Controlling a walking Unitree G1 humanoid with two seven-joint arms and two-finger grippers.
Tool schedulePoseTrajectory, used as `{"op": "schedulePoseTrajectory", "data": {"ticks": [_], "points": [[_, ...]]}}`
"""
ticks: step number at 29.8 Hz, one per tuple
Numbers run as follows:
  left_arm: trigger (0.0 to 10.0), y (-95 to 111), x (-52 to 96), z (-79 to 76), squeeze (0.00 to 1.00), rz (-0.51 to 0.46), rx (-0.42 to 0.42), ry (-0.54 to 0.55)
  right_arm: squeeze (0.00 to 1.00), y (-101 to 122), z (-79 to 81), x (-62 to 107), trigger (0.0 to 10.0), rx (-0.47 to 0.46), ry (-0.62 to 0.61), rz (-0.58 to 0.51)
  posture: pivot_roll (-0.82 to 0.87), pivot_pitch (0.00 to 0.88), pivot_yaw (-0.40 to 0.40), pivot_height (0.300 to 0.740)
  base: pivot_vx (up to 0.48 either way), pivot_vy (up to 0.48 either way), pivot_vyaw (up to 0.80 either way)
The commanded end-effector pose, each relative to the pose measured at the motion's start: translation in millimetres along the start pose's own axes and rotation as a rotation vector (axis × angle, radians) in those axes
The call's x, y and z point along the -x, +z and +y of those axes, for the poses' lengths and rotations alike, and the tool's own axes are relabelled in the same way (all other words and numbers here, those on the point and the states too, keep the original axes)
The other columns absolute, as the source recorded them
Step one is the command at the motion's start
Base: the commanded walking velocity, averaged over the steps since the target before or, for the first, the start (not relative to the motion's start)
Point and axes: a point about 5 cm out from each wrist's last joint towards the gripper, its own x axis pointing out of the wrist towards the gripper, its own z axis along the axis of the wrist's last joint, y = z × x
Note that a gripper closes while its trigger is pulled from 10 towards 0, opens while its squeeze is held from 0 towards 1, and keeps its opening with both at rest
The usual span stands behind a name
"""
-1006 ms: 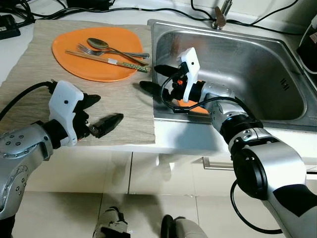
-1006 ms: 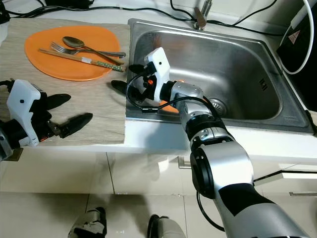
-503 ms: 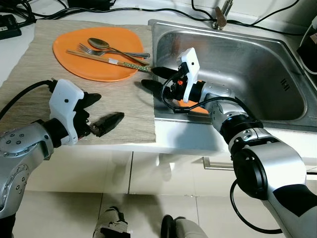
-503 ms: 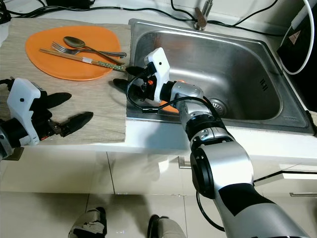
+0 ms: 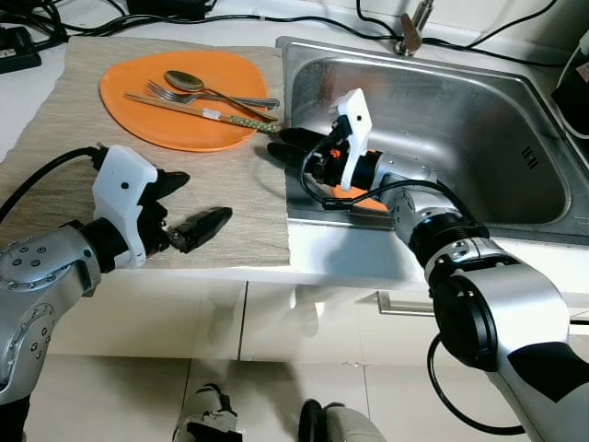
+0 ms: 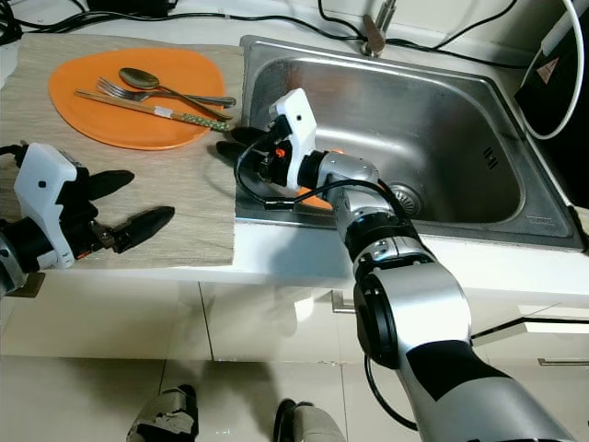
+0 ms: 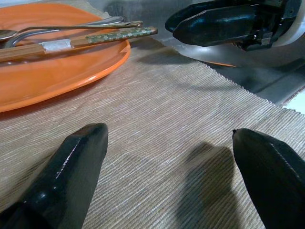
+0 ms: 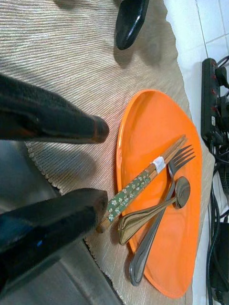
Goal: Kitchen organization
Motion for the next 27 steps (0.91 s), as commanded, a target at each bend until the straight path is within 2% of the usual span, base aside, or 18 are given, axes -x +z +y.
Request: {"op": "schedulePoseTrajectory", "data": {"ticks": [1,22,24,25,26,27], "points": [[10.0,0.8,-1.0,-4.3,0.00,-0.004,-0.009,-0.018,0.00,-3.3,-1.6,3.7,0.0,-0.015,-0.002,0.013,0.27,0.169,-0.172,0.740,0.000,0.000,0.00],[10.0,0.8,-1.1,-4.9,0.00,-0.006,-0.012,-0.015,0.00,-4.2,0.1,3.6,0.0,-0.029,0.027,0.013,0.27,0.163,-0.178,0.740,0.000,0.000,0.00],[10.0,1.5,-1.8,-4.7,0.00,-0.012,-0.012,-0.012,0.00,0.8,0.8,2.9,0.0,-0.041,0.053,-0.028,0.27,0.156,-0.180,0.740,0.000,0.000,0.00],[10.0,2.9,-3.0,-4.0,0.00,-0.027,-0.013,-0.001,0.00,12.4,0.1,2.6,0.0,-0.064,0.080,-0.117,0.27,0.148,-0.180,0.740,0.000,0.000,0.00],[10.0,2.9,-3.0,-4.0,0.00,-0.027,-0.013,-0.001,0.00,12.4,0.1,2.6,0.0,-0.064,0.080,-0.117,0.27,0.148,-0.180,0.740,0.000,0.000,0.00],[10.0,3.5,-3.6,-3.6,0.00,-0.033,-0.014,0.005,0.00,18.1,-0.7,3.0,0.0,-0.076,0.087,-0.162,0.27,0.144,-0.178,0.740,0.000,0.000,0.00]]}}
